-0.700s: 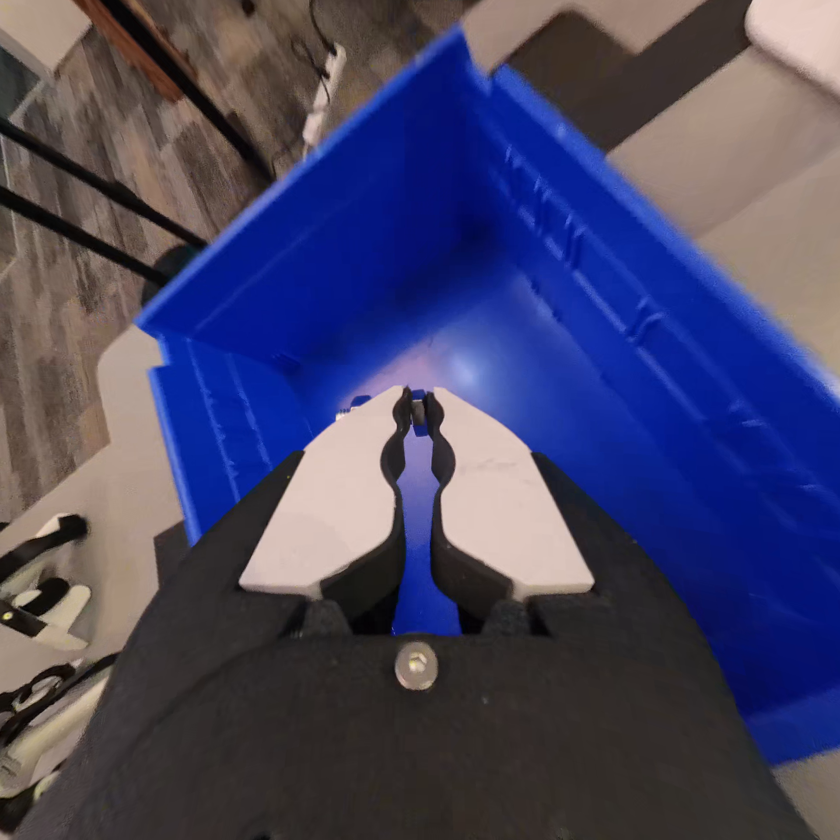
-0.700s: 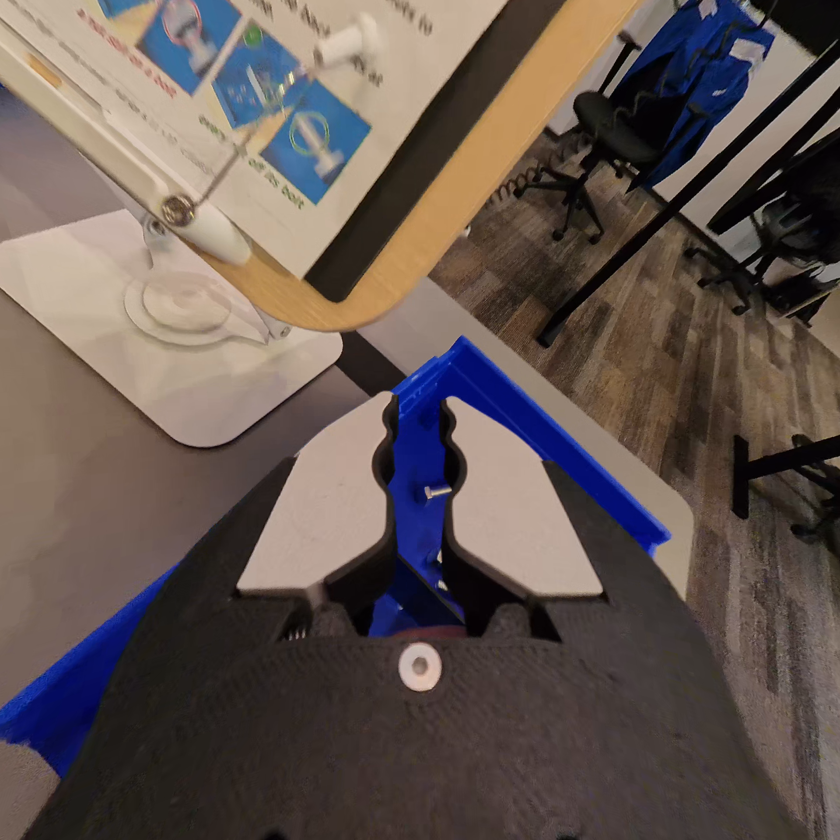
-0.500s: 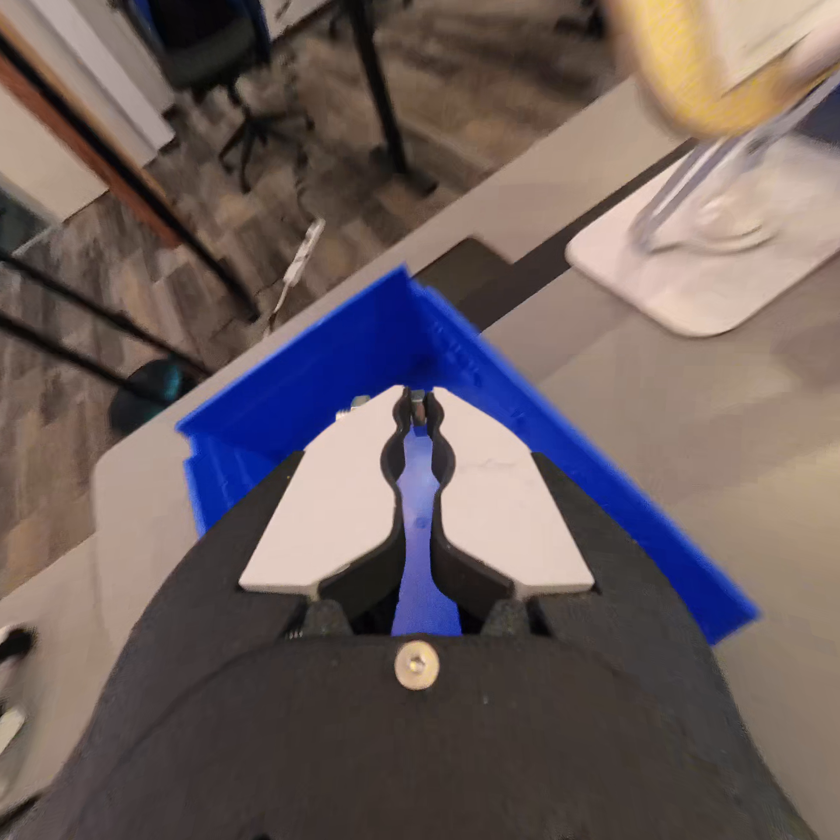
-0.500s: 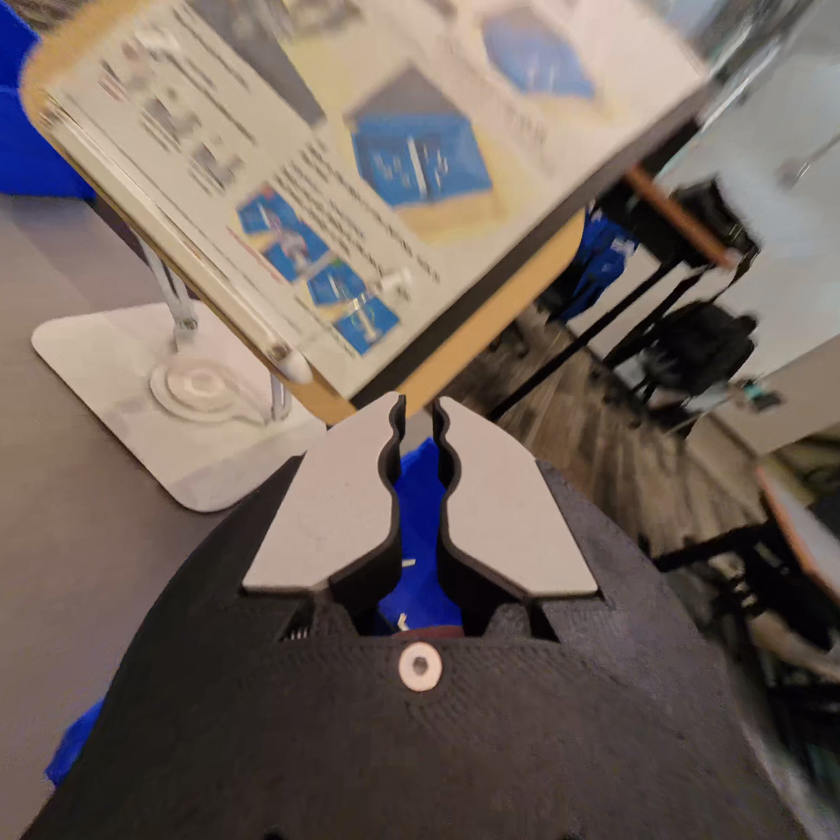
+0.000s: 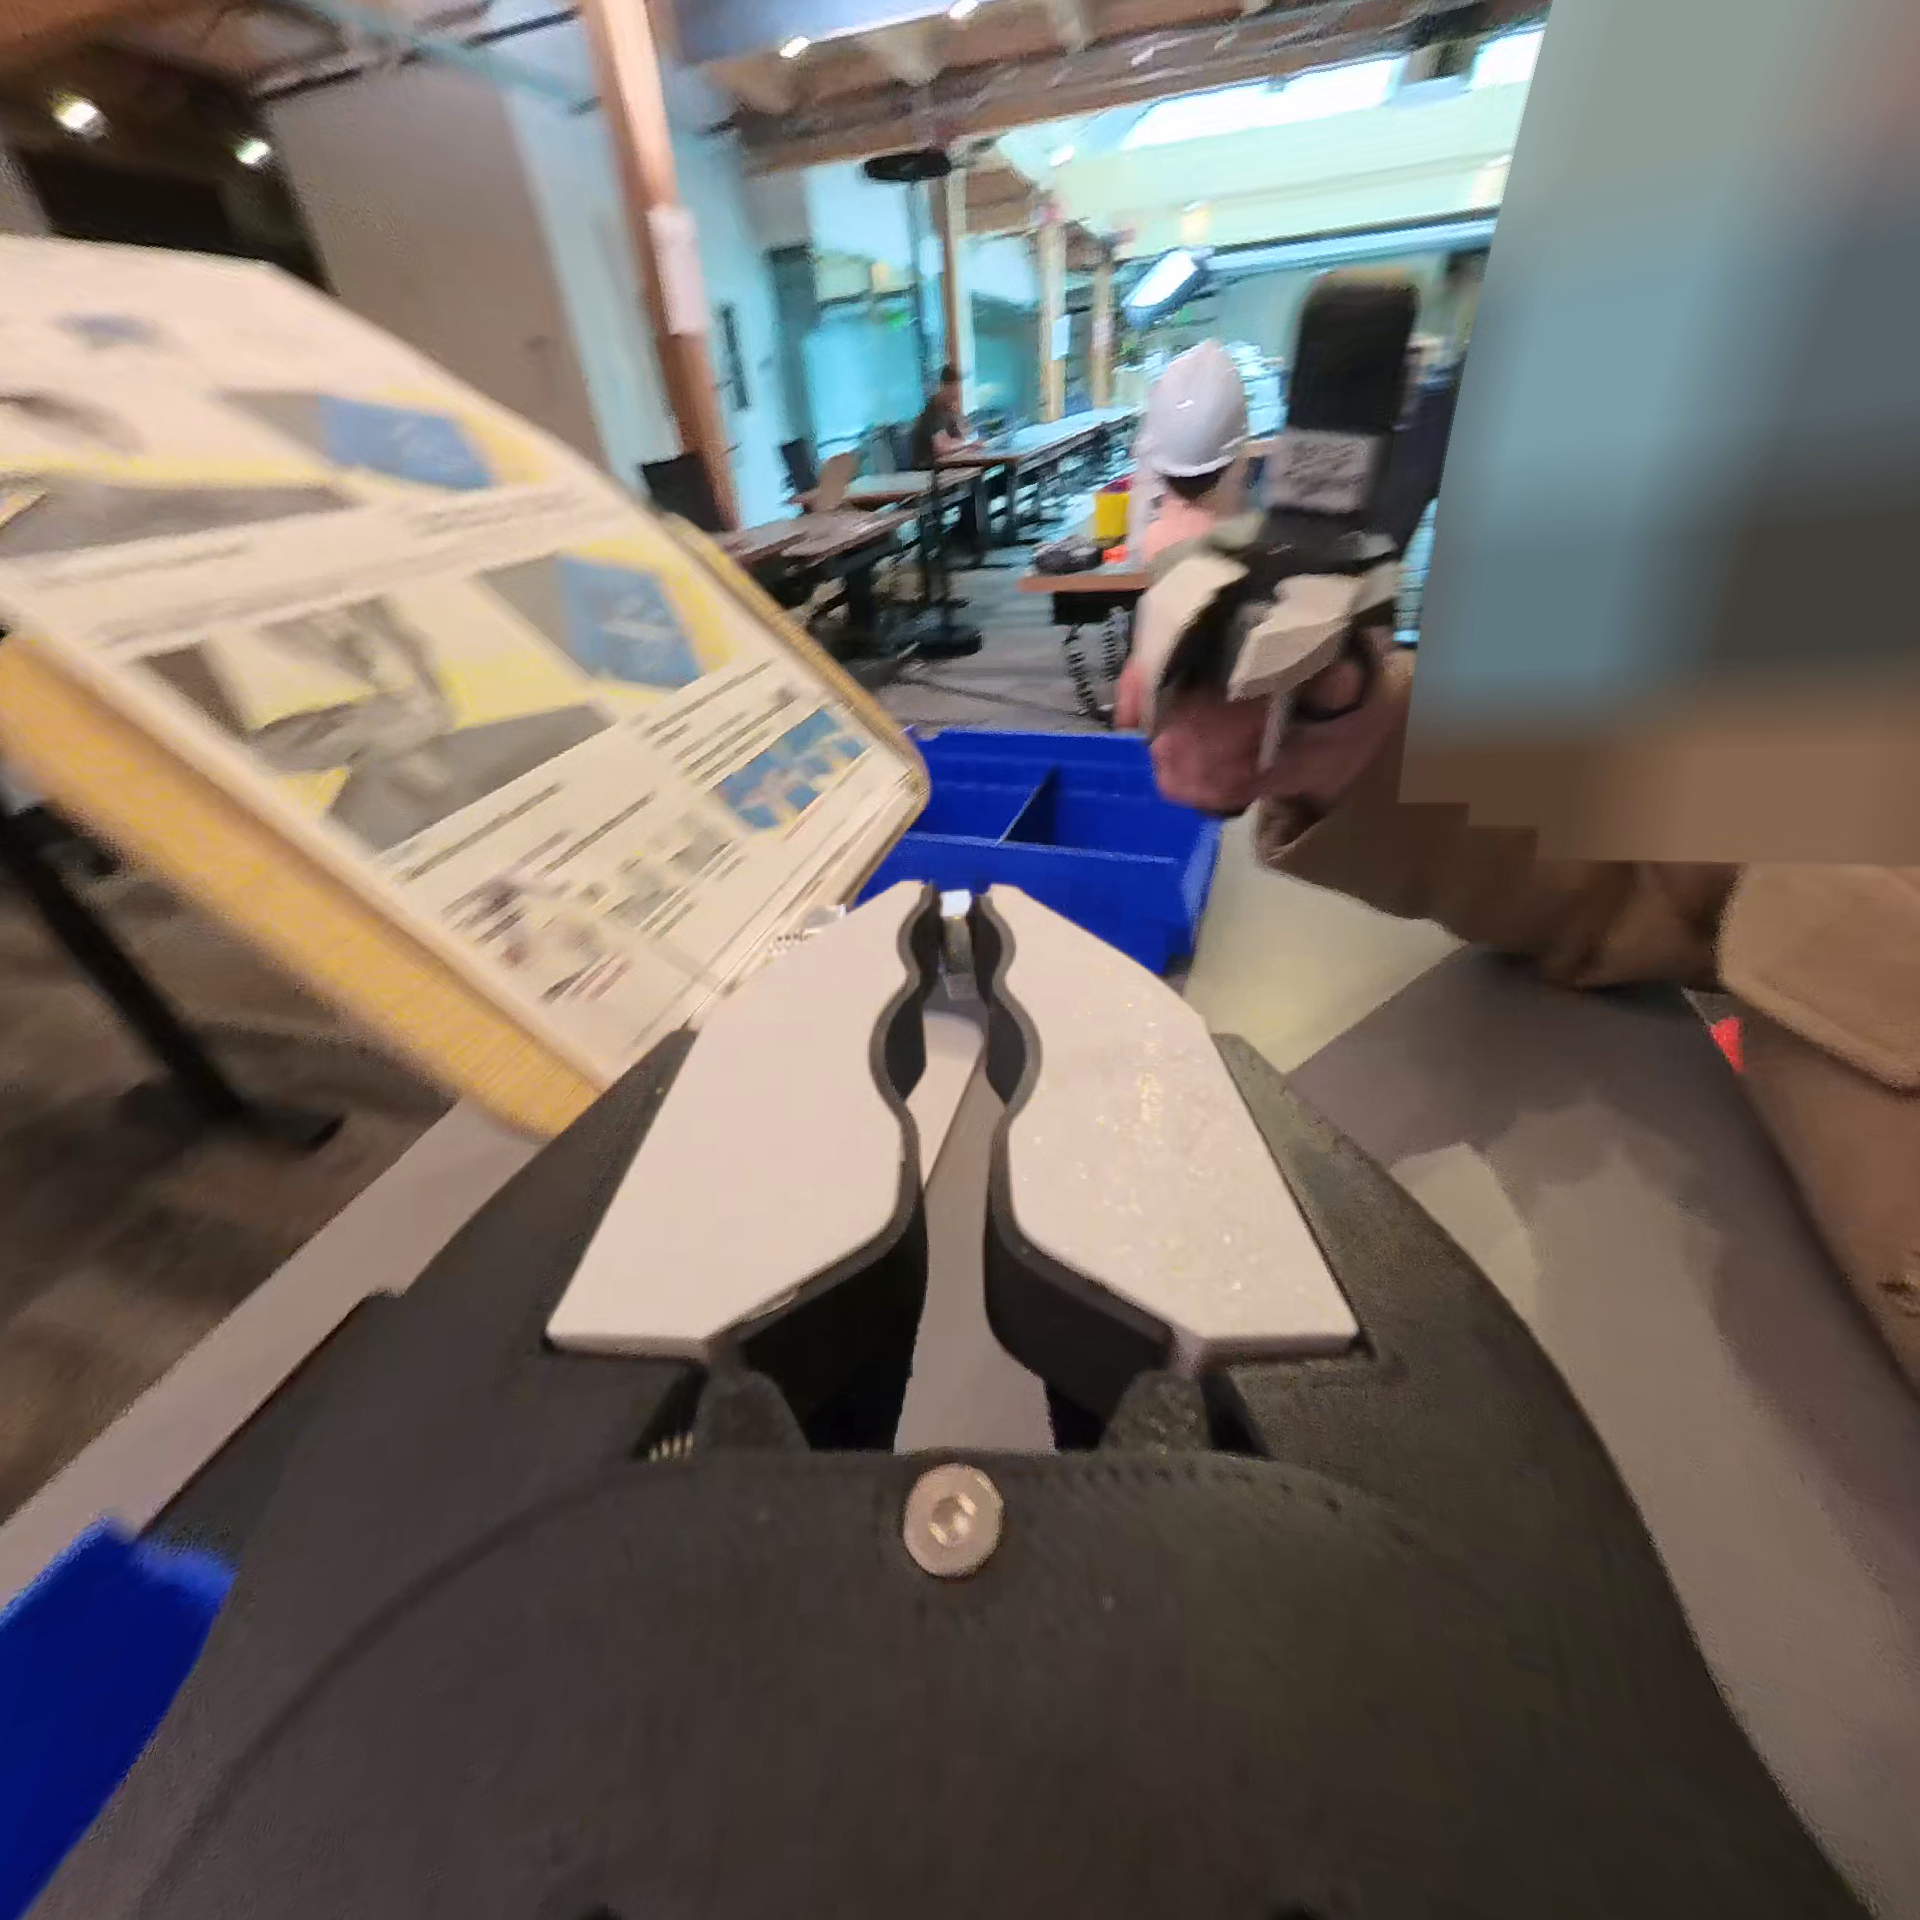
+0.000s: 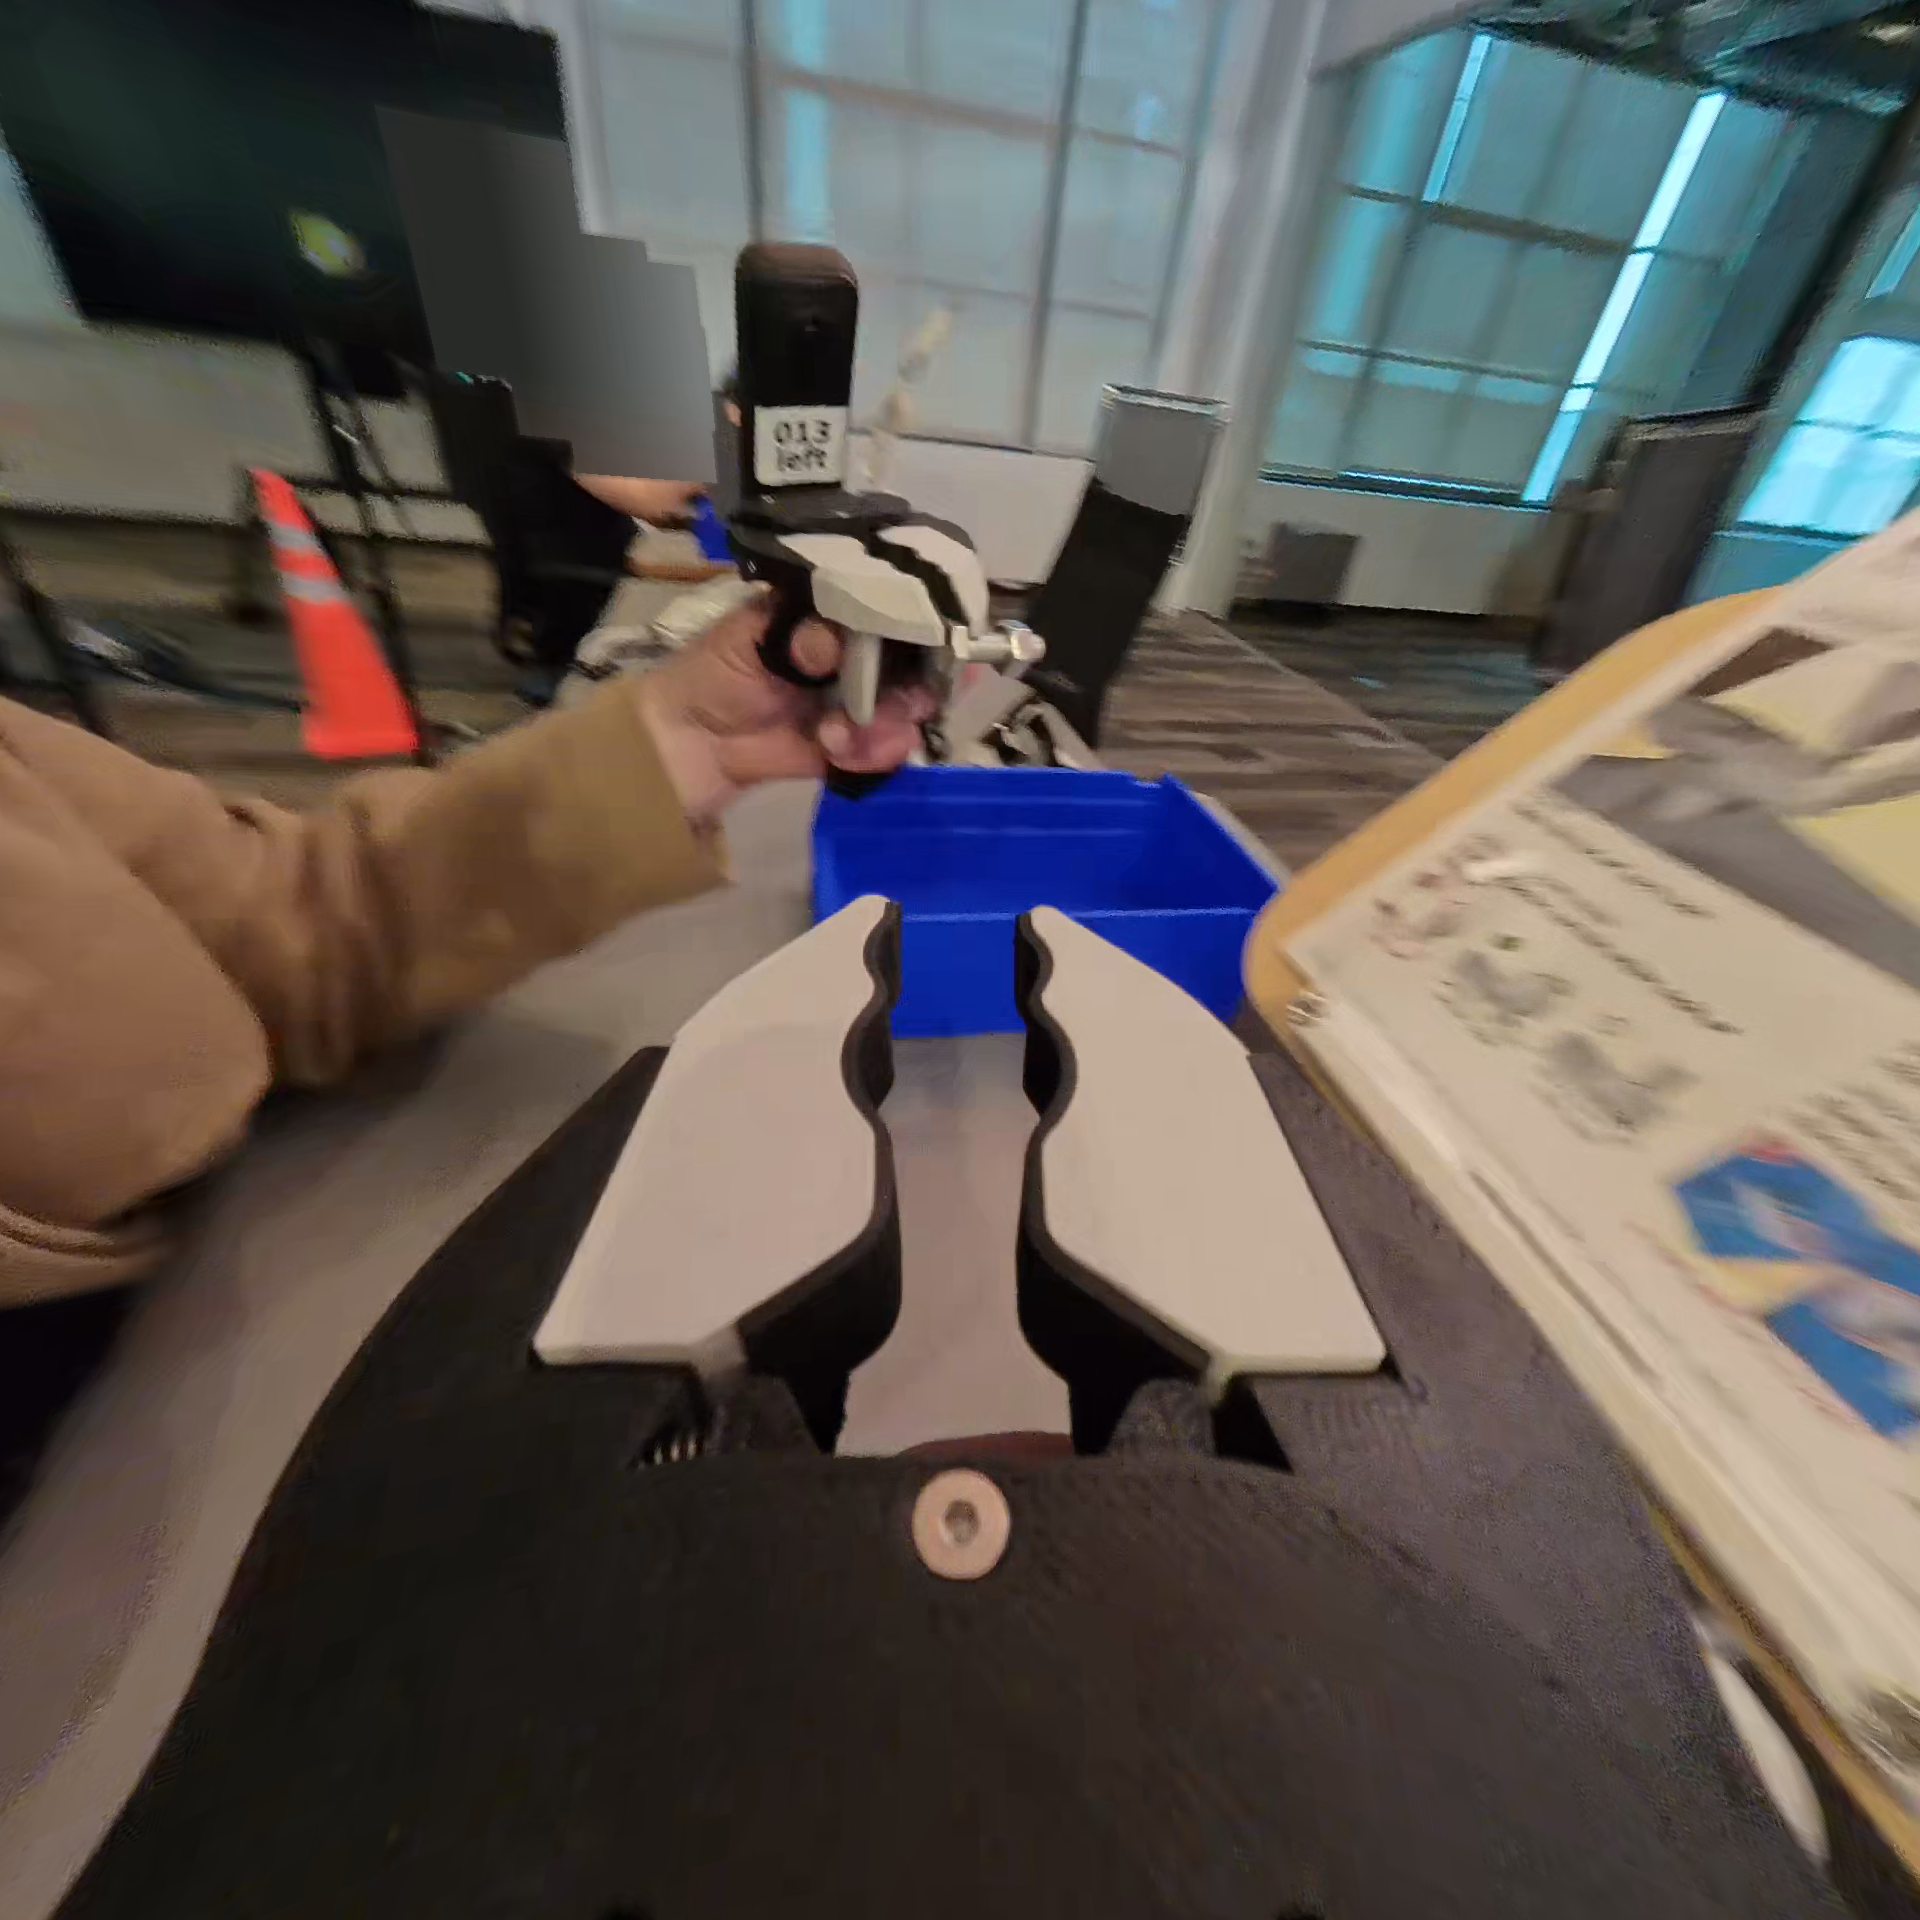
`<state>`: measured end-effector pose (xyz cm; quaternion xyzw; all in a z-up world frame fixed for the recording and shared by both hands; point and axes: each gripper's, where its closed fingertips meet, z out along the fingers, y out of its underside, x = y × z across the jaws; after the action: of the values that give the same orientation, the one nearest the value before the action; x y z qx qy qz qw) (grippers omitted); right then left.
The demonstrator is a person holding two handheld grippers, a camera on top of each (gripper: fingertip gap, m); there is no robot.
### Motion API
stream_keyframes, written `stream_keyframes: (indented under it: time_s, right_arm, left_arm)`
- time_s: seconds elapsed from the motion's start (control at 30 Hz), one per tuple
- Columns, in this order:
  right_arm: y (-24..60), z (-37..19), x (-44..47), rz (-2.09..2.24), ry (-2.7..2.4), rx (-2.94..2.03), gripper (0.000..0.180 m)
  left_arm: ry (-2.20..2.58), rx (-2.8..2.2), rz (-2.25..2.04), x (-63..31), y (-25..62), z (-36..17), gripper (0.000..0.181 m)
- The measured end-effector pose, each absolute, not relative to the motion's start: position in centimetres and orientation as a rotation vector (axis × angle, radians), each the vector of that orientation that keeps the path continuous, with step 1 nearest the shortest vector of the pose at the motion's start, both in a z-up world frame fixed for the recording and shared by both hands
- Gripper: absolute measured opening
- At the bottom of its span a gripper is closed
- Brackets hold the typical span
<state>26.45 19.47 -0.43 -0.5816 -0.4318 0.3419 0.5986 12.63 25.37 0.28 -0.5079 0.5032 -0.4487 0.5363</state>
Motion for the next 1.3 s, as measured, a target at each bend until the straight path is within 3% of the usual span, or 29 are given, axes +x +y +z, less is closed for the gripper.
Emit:
stream_keyframes:
  time_s: [0.2, 0.53, 0.83, 1.3]
  right_arm:
    - [18.7, -0.6, 21.3, 1.268, -0.991, -1.262, 0.035]
    - [17.2, -0.3, 18.3, 1.601, -1.053, -1.118, 0.037]
    - [14.2, 0.6, 18.6, 1.819, -1.096, -0.902, 0.021]
    - [12.2, 0.1, 18.5, 1.854, -1.218, -0.827, 0.019]
  left_arm:
    - [1.419, -0.937, -1.022, 16.1, 19.5, 1.3, 0.005]
    - [1.650, -0.756, -1.024, 18.1, 13.8, 0.6, 0.005]
    - [1.721, -0.660, -1.197, 18.4, 11.7, 0.0, 0.006]
    - [1.758, -0.591, -1.382, 18.7, 10.4, -0.7, 0.005]
